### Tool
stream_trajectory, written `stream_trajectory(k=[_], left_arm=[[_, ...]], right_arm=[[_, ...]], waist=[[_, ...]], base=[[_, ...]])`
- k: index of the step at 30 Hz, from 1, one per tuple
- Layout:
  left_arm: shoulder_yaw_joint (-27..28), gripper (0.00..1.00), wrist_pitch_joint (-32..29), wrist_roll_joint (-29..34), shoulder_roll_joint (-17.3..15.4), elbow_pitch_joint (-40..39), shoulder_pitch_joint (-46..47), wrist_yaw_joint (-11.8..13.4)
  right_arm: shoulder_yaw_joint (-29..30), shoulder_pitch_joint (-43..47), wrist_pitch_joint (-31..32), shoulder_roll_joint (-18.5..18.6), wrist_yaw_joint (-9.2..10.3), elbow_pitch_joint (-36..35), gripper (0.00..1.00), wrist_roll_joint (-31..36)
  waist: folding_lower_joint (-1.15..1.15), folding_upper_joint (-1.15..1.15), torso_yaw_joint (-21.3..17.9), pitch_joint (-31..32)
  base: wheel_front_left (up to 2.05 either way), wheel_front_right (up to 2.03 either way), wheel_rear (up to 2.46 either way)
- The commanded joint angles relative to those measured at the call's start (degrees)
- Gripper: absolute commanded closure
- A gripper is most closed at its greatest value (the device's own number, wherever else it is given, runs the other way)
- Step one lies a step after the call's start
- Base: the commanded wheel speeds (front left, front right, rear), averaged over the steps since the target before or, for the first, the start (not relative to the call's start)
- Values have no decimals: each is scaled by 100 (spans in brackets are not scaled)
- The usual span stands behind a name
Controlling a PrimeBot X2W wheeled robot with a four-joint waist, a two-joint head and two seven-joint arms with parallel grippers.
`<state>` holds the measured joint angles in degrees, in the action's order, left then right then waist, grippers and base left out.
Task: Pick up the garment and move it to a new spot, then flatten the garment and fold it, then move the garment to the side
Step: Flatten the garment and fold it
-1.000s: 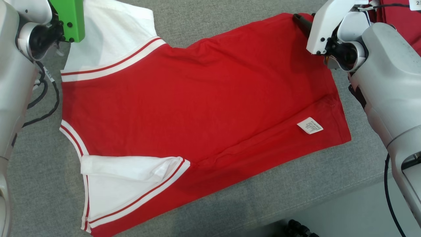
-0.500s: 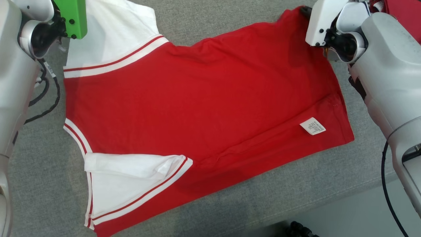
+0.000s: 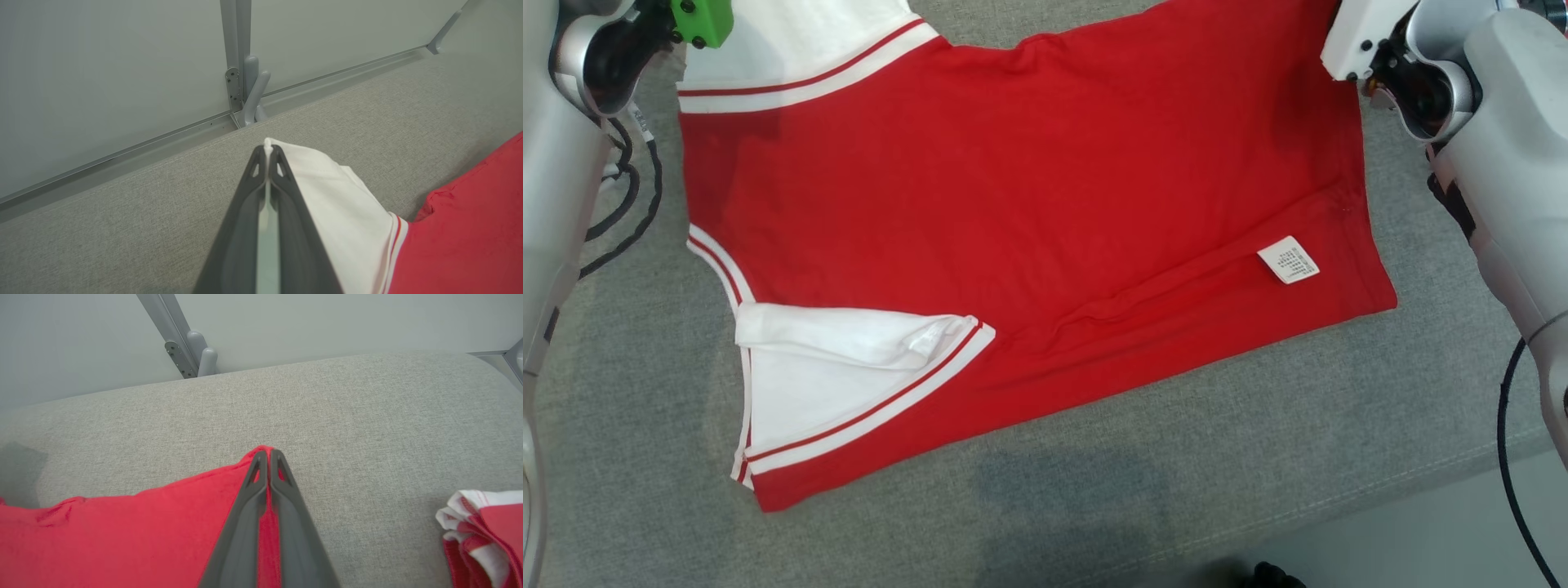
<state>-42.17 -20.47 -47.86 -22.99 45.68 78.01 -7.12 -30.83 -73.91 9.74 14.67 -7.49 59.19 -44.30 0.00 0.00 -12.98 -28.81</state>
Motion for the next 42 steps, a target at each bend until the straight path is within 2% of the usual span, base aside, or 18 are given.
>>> stream_trajectory(k=[1, 6, 13, 18, 22, 28, 34, 39, 42], left_arm=[[2, 100, 117, -128, -6, -96, -50, -30], [-45, 100, 367, -415, -160, -647, -500, -39], [53, 100, 627, -995, -687, -1806, -1697, -31], [209, 100, 804, -1386, -1034, -2807, -2736, 193], [330, 100, 949, -1652, -1307, -3668, -3559, 483], [427, 100, 1178, -1887, -1566, -4570, -4468, 839], [387, 100, 1401, -1987, -1671, -5199, -5230, 1131], [297, 100, 1564, -2068, -1502, -5167, -5597, 1203], [215, 100, 1698, -2011, -1367, -4944, -5702, 1123]], right_arm=[[-50, 201, -95, 147, 1, -108, 100, -102], [-118, 717, -160, 575, 1, -647, 100, -579], [-252, 1724, -208, 1241, 1, -1467, 100, -1037], [-195, 2428, -264, 1636, 1, -1965, 100, -1253], [-64, 2898, -320, 1864, 1, -2237, 100, -1370], [137, 3360, -337, 2039, 1, -2386, 100, -1396], [429, 3877, -334, 2154, 1, -2533, 100, -1420], [616, 4244, -260, 2054, 1, -2641, 100, -1363], [698, 4372, -226, 1959, 1, -2648, 100, -1283]], waist=[[0, 0, 117, 119], [0, 0, 318, 403], [0, 0, 560, 894], [0, 0, 725, 1127], [0, 0, 804, 1202], [0, 0, 885, 1205], [0, 0, 1003, 1134], [0, 0, 1027, 1102], [0, 0, 1026, 1094]], base=[[0, 0, 0], [0, 0, 0], [0, 0, 0], [0, 0, 0], [0, 0, 0], [0, 0, 0], [0, 0, 0], [0, 0, 0], [0, 0, 0]])
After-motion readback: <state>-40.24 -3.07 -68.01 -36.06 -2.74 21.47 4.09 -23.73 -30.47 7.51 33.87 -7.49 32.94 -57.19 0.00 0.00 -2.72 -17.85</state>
